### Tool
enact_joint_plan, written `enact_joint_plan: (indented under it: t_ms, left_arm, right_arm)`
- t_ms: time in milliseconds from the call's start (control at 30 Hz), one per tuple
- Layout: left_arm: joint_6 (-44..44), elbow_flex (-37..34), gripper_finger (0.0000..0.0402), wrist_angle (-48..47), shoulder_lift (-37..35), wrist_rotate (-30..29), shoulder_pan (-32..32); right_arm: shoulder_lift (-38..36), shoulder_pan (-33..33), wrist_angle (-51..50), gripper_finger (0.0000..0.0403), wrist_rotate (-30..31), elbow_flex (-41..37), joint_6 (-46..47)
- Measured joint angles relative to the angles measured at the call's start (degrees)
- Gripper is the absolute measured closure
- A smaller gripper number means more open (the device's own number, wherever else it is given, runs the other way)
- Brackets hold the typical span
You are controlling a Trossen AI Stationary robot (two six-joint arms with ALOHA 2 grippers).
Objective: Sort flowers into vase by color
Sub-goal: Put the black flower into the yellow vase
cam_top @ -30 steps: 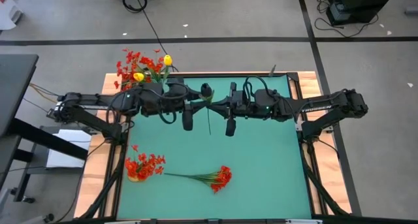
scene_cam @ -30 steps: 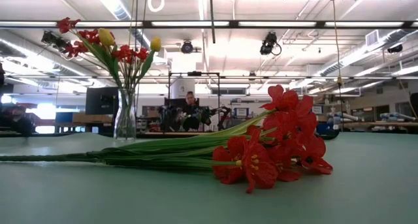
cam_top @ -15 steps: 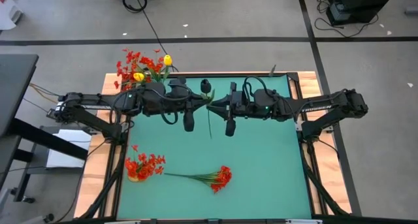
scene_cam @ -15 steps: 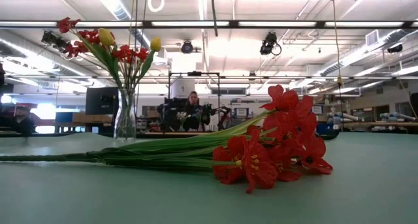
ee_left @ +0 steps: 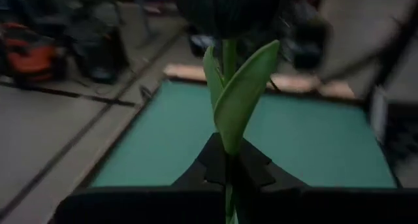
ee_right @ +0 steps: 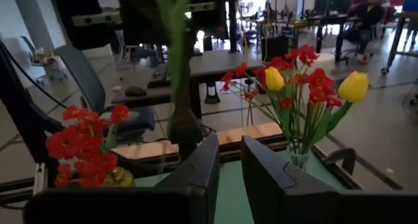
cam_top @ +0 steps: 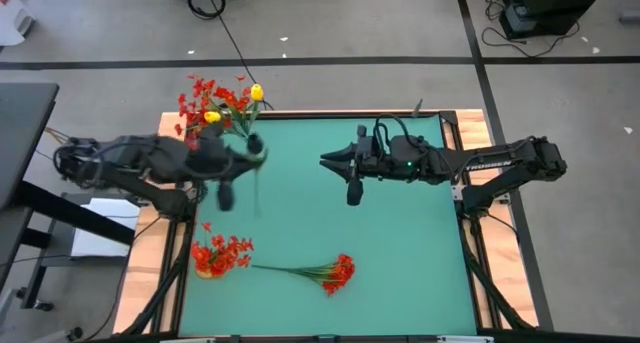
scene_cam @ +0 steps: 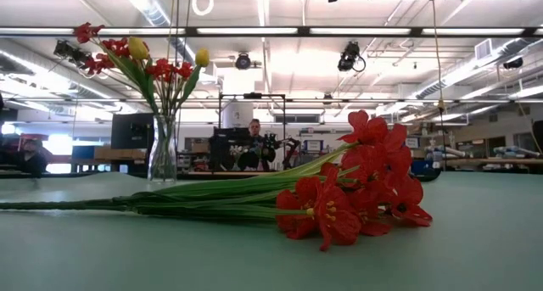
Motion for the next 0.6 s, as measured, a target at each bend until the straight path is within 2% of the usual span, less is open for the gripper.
enact_joint_plan:
  t_ms: [133,267,433,600]
  left_arm:
    - [-1.2,0.0,0.0395,-10.8,-4.0,1.3,-5.9]
    - [-4.8,0.0,0.0395,-17.8,-8.0,1.6,-11.6]
    - [-5.9,0.0,0.0395,-21.5,-12.1,1.5,-17.8]
    - [-5.3,-3.2,0.0395,-20.0,-16.5,3.3,-23.5]
  right_arm:
    - [0.0,0.0,-1.5,0.0329,-1.2,0.0,1.8]
    - [0.2,0.0,-3.8,0.0329,-0.6,0.0,4.4]
    - [0.3,0.0,-7.3,0.0332,5.9,0.0,13.5]
    - [0.3,0.8,-9.7,0.0331,12.8,0.0,19.8]
